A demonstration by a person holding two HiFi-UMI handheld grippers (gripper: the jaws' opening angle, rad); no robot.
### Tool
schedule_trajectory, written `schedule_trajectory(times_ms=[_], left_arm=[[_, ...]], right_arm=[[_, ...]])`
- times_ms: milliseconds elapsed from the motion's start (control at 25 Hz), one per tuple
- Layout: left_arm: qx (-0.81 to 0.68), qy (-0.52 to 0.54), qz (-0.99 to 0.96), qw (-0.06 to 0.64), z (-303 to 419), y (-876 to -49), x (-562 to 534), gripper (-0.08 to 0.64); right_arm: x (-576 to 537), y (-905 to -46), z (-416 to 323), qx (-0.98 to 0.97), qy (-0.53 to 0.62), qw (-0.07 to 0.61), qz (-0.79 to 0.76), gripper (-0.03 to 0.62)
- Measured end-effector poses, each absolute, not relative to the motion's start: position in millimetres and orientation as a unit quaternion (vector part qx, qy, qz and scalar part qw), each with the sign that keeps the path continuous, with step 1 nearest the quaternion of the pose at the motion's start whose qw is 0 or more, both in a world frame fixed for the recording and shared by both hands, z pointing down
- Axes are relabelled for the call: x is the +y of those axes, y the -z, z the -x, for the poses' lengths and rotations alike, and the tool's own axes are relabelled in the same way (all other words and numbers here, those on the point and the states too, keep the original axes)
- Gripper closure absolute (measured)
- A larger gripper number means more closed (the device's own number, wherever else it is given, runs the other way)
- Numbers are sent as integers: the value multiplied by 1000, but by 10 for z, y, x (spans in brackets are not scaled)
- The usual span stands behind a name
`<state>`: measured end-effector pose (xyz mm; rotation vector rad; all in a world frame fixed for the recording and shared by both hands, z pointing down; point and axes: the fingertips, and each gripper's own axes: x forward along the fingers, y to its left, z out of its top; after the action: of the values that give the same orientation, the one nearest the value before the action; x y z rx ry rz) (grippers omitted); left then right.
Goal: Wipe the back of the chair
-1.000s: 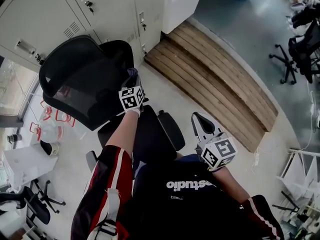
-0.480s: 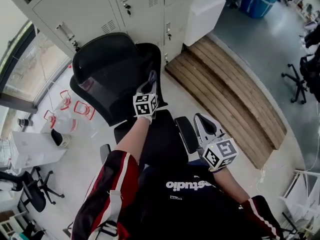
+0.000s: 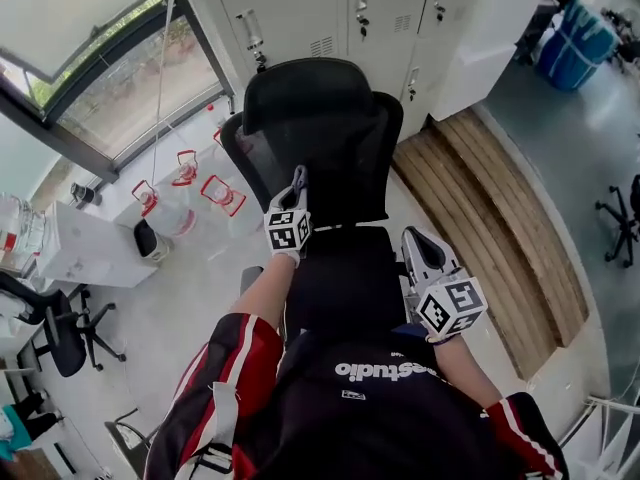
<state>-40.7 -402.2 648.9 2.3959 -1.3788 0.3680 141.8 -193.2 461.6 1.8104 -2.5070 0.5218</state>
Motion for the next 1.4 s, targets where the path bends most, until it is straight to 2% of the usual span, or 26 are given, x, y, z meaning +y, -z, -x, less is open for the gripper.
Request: schedule_trajectory(times_ms=[200, 520, 840, 1120, 1400], left_arm=[[-527, -125, -821, 181, 1191, -6516, -3884, 497], [-559, -119, -799, 187, 1902, -6553, -3695, 497], [-578, -131, -782, 195, 2204, -6770, -3789, 502], [-584, -154, -769, 207, 2210, -7143, -4029, 502], [-613, -157, -731, 254, 2309, -7574, -4307, 502]], right_arm=[[-1957, -4605, -934, -815, -162, 4, -556, 577], [-2020, -4770, -594, -819, -172, 5, -547, 577], [-2105, -5195, -646, -803, -190, 26, -565, 577], [-2160, -5519, -1016, -775, -214, 46, -592, 577], [-2252, -5632, -1261, -762, -231, 55, -602, 577]])
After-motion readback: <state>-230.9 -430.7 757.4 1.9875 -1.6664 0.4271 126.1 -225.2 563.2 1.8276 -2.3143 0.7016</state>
